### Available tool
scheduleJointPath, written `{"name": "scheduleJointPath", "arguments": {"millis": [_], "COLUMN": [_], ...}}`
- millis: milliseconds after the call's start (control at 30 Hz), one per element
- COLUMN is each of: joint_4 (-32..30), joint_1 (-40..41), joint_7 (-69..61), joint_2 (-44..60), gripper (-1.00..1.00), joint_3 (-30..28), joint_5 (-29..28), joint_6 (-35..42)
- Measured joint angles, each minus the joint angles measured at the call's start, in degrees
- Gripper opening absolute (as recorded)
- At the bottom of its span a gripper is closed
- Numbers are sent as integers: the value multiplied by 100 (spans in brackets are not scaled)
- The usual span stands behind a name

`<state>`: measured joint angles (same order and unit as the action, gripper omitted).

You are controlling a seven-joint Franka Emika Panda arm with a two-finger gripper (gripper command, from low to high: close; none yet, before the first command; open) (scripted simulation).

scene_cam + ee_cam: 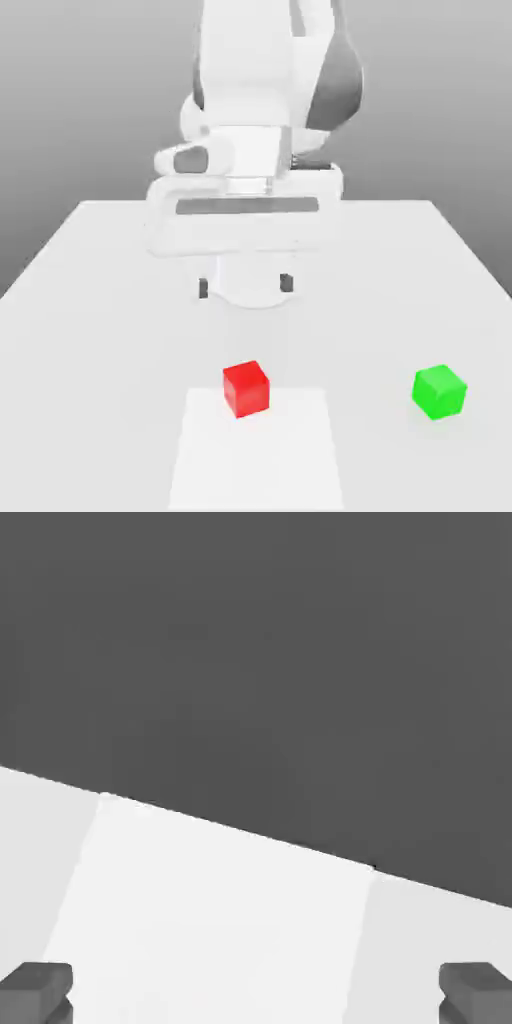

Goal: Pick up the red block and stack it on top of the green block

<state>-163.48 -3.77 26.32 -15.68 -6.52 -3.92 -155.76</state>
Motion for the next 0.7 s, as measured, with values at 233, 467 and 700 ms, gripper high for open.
{"name": "scheduleJointPath", "arguments": {"millis": [233, 467, 700], "joint_4": [-346, -295, -418], "joint_1": [107, 298, 317], "joint_7": [-935, -1023, -749], "joint_2": [2101, 2502, 1648], "gripper": [0, -100, -100], "joint_3": [231, 446, 362], "joint_5": [687, 800, 419], "joint_6": [-1660, -1995, -1266]}}
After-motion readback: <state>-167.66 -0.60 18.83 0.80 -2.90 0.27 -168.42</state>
